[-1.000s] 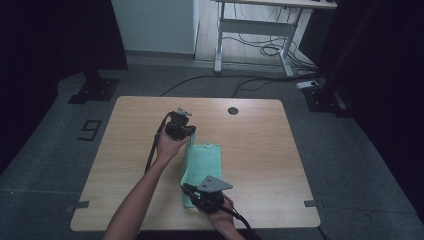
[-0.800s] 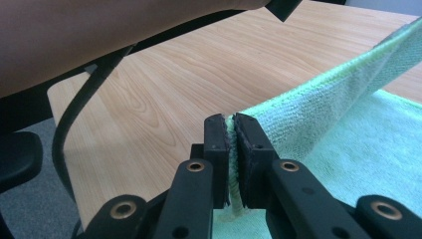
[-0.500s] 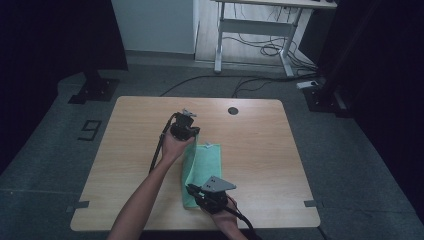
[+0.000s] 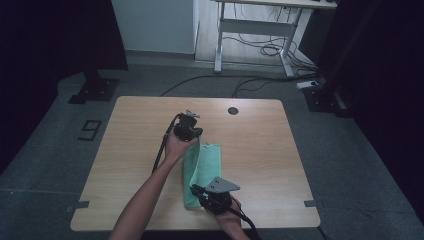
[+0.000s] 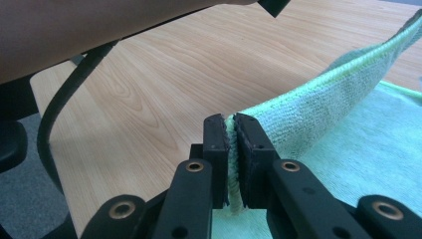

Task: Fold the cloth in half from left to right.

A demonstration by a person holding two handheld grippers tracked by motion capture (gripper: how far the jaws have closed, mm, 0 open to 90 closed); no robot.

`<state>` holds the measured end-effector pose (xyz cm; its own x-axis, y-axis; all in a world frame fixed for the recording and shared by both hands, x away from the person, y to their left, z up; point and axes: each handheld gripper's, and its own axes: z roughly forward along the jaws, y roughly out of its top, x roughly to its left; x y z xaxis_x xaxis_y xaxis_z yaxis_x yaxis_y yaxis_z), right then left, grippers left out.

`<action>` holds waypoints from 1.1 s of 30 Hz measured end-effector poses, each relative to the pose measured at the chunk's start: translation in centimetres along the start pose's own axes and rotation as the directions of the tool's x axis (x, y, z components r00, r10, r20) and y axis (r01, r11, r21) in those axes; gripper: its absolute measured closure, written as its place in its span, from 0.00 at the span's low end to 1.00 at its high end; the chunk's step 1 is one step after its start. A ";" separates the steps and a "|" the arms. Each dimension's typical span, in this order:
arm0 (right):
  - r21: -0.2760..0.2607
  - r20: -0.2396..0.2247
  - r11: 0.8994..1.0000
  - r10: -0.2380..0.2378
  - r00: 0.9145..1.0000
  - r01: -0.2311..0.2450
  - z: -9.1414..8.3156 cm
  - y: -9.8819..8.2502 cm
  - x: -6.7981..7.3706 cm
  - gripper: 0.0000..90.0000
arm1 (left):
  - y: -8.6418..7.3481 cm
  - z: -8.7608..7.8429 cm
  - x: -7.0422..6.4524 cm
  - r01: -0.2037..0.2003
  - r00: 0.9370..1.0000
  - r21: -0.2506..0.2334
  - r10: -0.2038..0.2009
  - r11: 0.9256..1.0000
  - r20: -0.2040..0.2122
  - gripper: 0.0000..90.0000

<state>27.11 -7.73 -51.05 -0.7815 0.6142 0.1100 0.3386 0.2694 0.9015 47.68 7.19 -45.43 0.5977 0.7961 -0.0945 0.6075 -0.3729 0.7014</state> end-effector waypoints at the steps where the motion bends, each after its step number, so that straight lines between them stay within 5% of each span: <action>1: 0.003 0.005 1.000 0.001 1.000 -0.001 -0.2 -0.1 -0.2 0.93 | 0.0 0.0 -0.1 0.000 1.000 0.000 0.000 1.000 0.000 1.00; 16: 0.026 0.012 0.999 0.033 0.999 -0.033 -0.4 -1.2 -0.8 0.92 | 0.5 1.7 -1.6 -0.029 0.999 0.023 0.028 0.999 0.014 1.00; 33: 0.031 0.032 0.998 0.060 0.998 -0.061 -1.0 -2.3 -1.7 0.92 | 0.2 3.5 -1.8 -0.020 1.000 0.058 0.020 0.998 0.004 0.99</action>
<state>27.13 -10.10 -52.89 -0.7428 0.6524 0.1504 0.4014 0.2541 0.8799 48.53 4.03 -47.60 0.6119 0.7865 -0.0836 0.6246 -0.4157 0.6611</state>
